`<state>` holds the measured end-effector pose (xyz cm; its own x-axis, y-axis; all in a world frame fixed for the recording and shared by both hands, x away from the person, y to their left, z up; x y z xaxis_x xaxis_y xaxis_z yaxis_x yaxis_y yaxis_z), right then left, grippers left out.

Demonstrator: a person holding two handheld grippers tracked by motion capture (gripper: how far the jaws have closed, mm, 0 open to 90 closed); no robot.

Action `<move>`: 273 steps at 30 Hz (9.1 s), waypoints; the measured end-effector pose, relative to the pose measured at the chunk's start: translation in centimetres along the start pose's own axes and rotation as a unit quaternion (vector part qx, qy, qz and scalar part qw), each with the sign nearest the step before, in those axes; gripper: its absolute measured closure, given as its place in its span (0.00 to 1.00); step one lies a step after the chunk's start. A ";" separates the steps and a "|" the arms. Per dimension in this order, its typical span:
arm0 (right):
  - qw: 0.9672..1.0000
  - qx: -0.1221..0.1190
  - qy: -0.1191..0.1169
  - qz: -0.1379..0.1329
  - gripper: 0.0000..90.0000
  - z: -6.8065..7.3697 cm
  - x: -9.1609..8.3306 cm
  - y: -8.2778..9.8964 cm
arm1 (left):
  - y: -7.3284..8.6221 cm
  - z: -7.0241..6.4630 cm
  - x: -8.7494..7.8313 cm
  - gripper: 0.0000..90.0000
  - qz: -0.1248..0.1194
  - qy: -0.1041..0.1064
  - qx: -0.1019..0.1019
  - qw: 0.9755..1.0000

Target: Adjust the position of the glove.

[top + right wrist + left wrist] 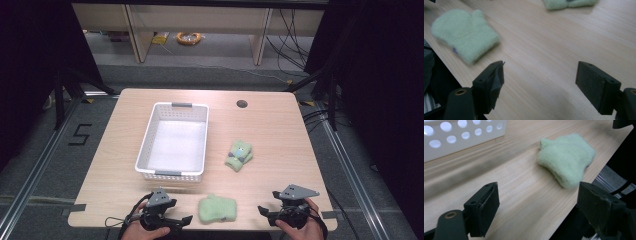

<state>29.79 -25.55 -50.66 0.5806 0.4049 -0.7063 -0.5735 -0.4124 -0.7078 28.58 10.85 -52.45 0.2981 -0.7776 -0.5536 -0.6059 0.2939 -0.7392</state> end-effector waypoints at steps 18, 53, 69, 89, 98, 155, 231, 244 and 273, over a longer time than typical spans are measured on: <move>0.999 -0.034 -0.012 -0.012 0.41 0.9 0.4 -1.0 | -0.2 -0.3 0.2 0.20 -0.002 0.004 0.002 1.000; 0.991 -0.108 -0.074 0.027 0.61 5.6 5.1 -5.5 | -2.5 -1.5 4.5 0.41 0.042 0.032 0.009 0.999; 0.990 -0.103 -0.086 0.052 0.78 6.0 6.6 -4.6 | -2.3 -2.1 5.3 0.77 0.049 0.037 0.034 0.998; 0.993 -0.091 -0.077 0.024 0.95 3.6 3.4 -5.8 | -5.0 -3.8 5.9 0.91 0.033 0.078 0.037 0.996; 0.994 -0.072 -0.067 0.044 0.95 1.7 3.7 -5.0 | -5.4 -3.3 8.4 0.91 0.054 0.082 0.029 0.995; 0.997 -0.069 0.010 0.025 0.53 -3.2 10.7 -13.5 | -1.9 -0.6 0.2 0.28 0.023 0.010 0.014 1.000; 0.985 -0.128 -0.117 -0.017 0.96 4.4 1.7 -9.5 | -1.6 -0.1 0.2 0.29 0.007 0.002 -0.004 1.000; 0.972 -0.178 -0.155 0.017 0.94 5.8 3.4 -6.8 | -1.5 0.0 0.3 0.29 0.010 0.000 -0.002 1.000; 0.989 -0.102 -0.101 0.046 0.63 8.2 1.0 -2.5 | -9.6 -3.2 5.7 0.46 0.026 0.059 0.081 0.995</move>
<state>27.08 -17.45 -49.67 0.3920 0.5044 -0.7694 -0.4775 -0.6032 -0.6388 33.73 1.83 -47.26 0.1749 -0.8164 -0.5503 -0.4880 0.4136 -0.7687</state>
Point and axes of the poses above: each handheld gripper's, and its own axes: x roughly forward along the jaws, y roughly out of its underside, z roughly to its left, the point moved 3 cm from there along x, roughly forward along the jaws, and after that the axes turned 9 degrees about y, right-handed, at the moved point
